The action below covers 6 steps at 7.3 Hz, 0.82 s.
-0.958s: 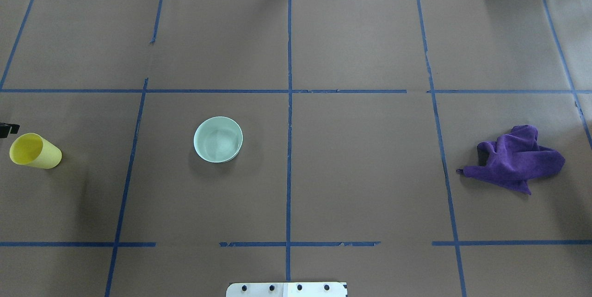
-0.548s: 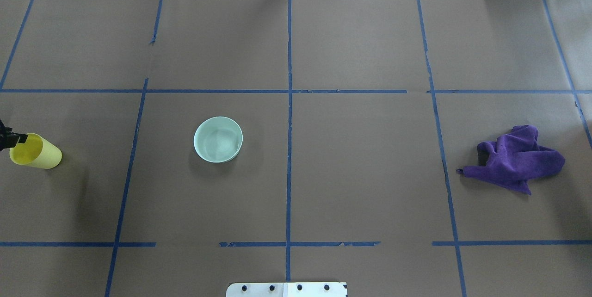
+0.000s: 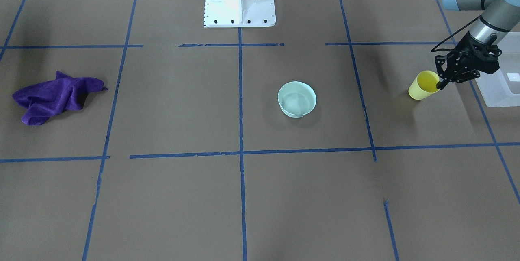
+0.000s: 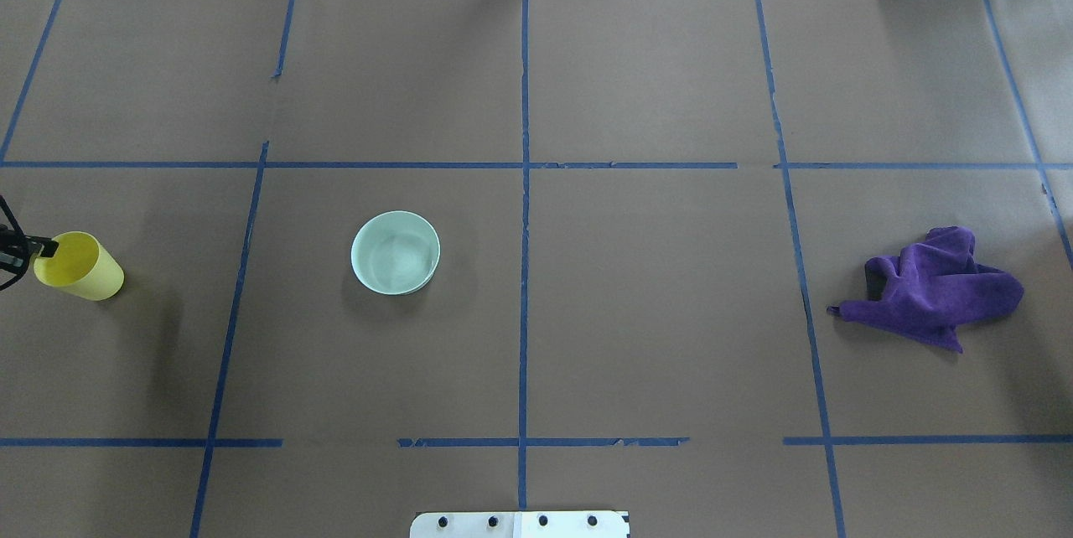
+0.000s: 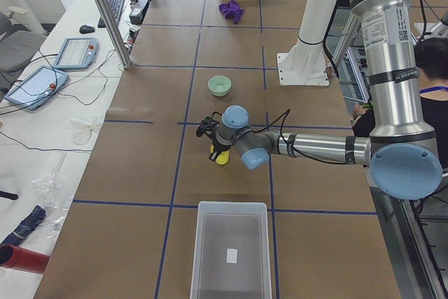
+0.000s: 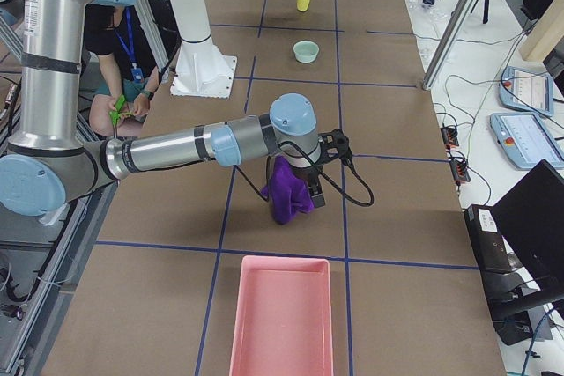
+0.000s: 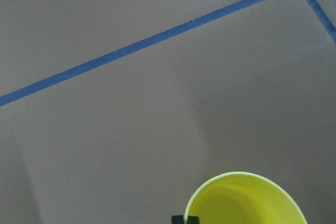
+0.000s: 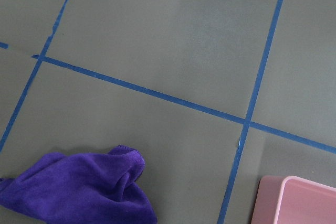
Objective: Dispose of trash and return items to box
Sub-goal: 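Grasp the yellow cup with the left gripper and lift it, then carry the yellow cup with the left gripper into the clear box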
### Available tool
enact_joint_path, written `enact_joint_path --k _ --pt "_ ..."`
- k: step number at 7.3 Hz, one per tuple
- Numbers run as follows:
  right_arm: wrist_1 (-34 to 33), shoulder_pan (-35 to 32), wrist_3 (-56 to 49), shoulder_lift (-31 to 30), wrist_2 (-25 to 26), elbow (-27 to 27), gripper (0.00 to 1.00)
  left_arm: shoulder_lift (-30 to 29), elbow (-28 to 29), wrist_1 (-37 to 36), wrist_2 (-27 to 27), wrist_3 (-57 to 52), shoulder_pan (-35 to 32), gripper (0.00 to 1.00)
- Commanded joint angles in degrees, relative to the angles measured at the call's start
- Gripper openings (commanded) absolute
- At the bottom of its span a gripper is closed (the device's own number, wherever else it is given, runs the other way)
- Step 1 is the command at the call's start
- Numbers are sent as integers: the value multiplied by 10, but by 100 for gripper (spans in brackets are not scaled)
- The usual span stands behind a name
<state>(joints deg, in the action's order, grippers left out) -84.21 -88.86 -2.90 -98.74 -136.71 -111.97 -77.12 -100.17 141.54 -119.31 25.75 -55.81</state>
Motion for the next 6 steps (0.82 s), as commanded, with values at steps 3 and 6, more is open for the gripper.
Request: enact_joint_path --k 3,6 --pt "0 0 0 -1 0 0 100 29 -11 -27 -173 -227 -159 0" --pt "-1 0 0 0 0 1 100 22 -12 -253 -174 -522 -327 0"
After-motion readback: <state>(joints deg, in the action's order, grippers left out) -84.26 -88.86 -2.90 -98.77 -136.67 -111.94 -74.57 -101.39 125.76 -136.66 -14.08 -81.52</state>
